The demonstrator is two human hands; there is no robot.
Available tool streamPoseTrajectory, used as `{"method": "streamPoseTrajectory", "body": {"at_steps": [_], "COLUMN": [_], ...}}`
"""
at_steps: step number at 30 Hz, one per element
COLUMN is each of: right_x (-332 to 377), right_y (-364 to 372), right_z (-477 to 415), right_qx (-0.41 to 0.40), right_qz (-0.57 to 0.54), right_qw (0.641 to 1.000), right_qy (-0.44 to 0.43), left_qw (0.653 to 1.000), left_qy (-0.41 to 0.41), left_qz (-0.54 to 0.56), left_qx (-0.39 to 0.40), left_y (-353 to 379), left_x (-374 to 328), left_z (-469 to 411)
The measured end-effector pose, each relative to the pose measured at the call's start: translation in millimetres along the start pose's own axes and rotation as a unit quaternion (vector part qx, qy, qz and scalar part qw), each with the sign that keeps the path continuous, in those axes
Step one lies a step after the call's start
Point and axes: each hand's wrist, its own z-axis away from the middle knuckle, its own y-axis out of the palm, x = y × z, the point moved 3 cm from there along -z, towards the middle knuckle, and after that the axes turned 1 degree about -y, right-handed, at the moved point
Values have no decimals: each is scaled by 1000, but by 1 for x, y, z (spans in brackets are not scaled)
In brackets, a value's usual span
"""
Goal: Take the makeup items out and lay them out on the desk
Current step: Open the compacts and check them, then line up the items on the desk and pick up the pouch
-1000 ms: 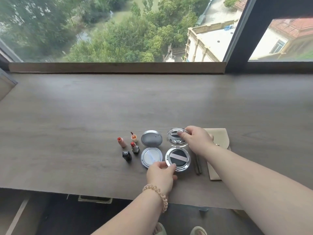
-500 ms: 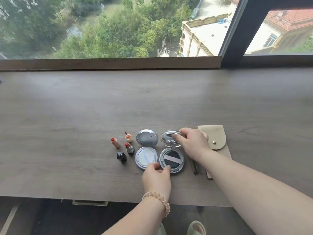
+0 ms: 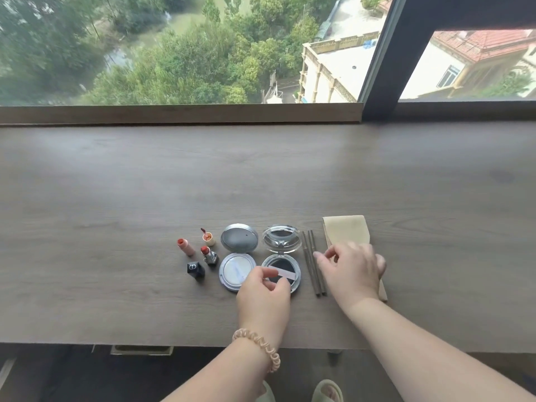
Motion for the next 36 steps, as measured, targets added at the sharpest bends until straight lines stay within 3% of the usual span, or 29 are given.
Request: {"method": "streamPoseTrajectory", "body": {"at_steps": [7, 16, 22, 26, 28, 31, 34, 36], "right_x": [1, 4, -2, -9, -14, -17, -12, -8], "right_y": [13, 20, 7, -21, -40, -69, -91, -99], "right_z": [14, 14, 18, 20, 19, 14, 11, 11], "right_qx": [62, 93, 62, 20, 43, 117, 176, 188], "right_qz": [105, 110, 51, -105, -206, -291, -320, -388], "right_qw": [993, 989, 996, 994, 978, 949, 928, 900], "right_qy": [-1, 29, 45, 32, 4, -41, -71, -58], "left_qw": [1000, 1000, 999, 996, 975, 898, 847, 843], "left_qy": [-7, -3, 9, 85, 200, 375, 424, 427], "left_qz": [-10, 3, 32, -15, -89, -223, -312, -314], "left_qx": [5, 4, 7, 18, 36, 55, 76, 94], "left_y": [1, -2, -6, -10, -14, -13, -7, -4], "left_x": [3, 10, 0, -12, -24, -39, -49, -54], "left_z": [2, 14, 22, 19, 17, 14, 13, 16]}}
